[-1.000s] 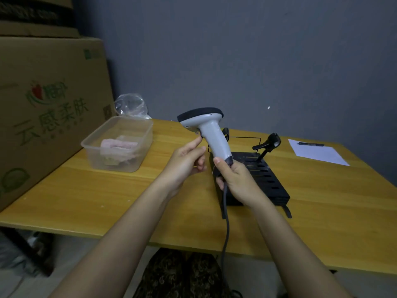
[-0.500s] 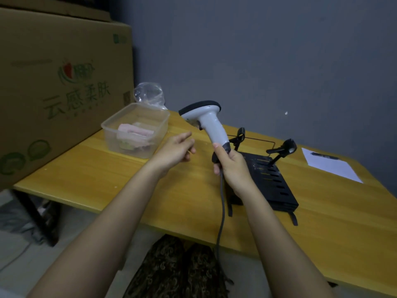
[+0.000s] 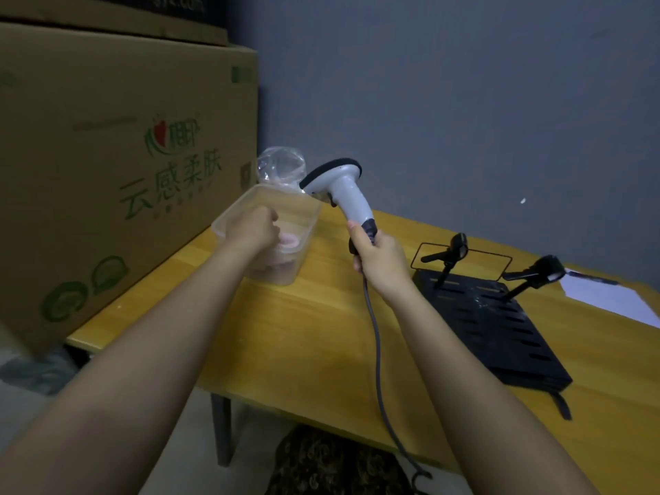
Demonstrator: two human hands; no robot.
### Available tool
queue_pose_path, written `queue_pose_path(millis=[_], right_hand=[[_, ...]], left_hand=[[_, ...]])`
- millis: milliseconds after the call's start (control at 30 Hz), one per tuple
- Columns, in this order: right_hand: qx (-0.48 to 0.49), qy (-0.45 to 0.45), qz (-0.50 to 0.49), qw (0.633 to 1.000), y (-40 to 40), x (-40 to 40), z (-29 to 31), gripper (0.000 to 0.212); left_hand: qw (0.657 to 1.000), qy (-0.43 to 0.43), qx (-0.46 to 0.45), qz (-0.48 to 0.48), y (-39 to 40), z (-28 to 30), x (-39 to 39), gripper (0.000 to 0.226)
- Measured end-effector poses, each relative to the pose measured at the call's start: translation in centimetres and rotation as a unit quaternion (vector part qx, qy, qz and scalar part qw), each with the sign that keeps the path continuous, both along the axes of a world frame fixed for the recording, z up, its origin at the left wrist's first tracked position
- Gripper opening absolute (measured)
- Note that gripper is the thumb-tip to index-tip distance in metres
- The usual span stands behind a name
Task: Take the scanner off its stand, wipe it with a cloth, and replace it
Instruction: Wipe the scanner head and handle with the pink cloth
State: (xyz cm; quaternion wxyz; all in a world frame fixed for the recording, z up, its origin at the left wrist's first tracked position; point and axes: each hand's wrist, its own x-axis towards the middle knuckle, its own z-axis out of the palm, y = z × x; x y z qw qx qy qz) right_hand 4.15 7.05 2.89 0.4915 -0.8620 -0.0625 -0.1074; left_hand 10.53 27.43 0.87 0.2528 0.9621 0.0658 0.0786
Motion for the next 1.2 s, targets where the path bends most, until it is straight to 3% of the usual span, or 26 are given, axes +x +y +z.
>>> queue_pose_path(millis=[200, 367, 633, 933, 1033, 1200], right_hand=[[-0.008, 0.005, -0.029, 1.000, 1.5, 2.2, -1.1, 0.049], [-0.013, 0.011, -0.036, 0.999, 1.5, 3.4, -1.8, 0.047], [0.003, 0.003, -0.057, 0.998, 1.6, 3.8, -1.4, 0.051], [0.040, -0.059, -0.077, 0.994, 0.3, 0.6, 2.4, 0.049], [0.038, -0.095, -0.082, 0.991, -1.2, -1.3, 4.4, 0.050], [0.034, -0.121, -0.085, 0.988, -4.6, -5.4, 6.3, 0.046]], left_hand=[[0.986, 0.121, 0.113, -0.001, -1.2, 0.4, 3.1, 0.042], [0.981, 0.137, 0.134, -0.017, -0.8, 0.0, 4.3, 0.027], [0.997, -0.073, -0.023, 0.004, 0.9, 1.1, 3.1, 0.021], [0.919, -0.351, -0.178, -0.011, -0.8, 9.6, -3.2, 0.020], [0.905, -0.369, -0.206, -0.057, -2.5, 12.6, -6.2, 0.017], [0.915, -0.323, -0.206, -0.126, -5.7, 13.1, -10.6, 0.016]])
